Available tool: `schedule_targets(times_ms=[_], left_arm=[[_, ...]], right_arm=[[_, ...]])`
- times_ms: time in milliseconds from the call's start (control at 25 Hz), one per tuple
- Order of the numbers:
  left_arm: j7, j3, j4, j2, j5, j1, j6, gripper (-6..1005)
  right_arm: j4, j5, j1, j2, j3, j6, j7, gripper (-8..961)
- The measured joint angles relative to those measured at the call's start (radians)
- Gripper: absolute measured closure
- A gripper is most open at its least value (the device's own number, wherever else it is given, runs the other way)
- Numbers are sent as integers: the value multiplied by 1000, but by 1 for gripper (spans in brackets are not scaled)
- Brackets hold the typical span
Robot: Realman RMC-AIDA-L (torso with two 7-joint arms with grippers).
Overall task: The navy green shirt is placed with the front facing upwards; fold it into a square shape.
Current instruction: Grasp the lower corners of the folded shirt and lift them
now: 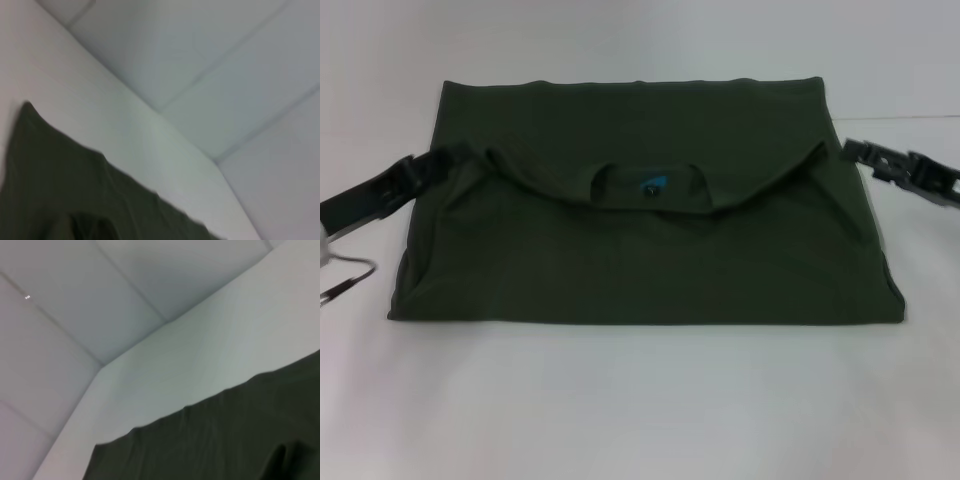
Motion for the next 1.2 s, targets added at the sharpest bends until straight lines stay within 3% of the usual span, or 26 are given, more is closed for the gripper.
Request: schedule_targets(times_ms=[80, 160, 320, 600, 1200], left_arm=[[-37, 3, 50, 20, 74, 17, 82, 317], [-103, 1, 109, 42, 176, 30, 163, 321], [-212, -9, 183, 71, 381, 21, 253, 330], [-225, 45, 197, 67, 489, 5, 175, 328], [-220, 106, 185, 55, 547, 8, 65, 321]], right_arm=[[0, -14, -26, -28, -7, -68, 21, 110], [0, -26, -53, -50, -8, -124, 36, 82], [-6, -54, -97, -67, -9, -183, 59, 24], [-5, -88, -117, -65, -9, -187, 53, 29], [-7, -102, -103, -58, -9, -171, 51, 28]])
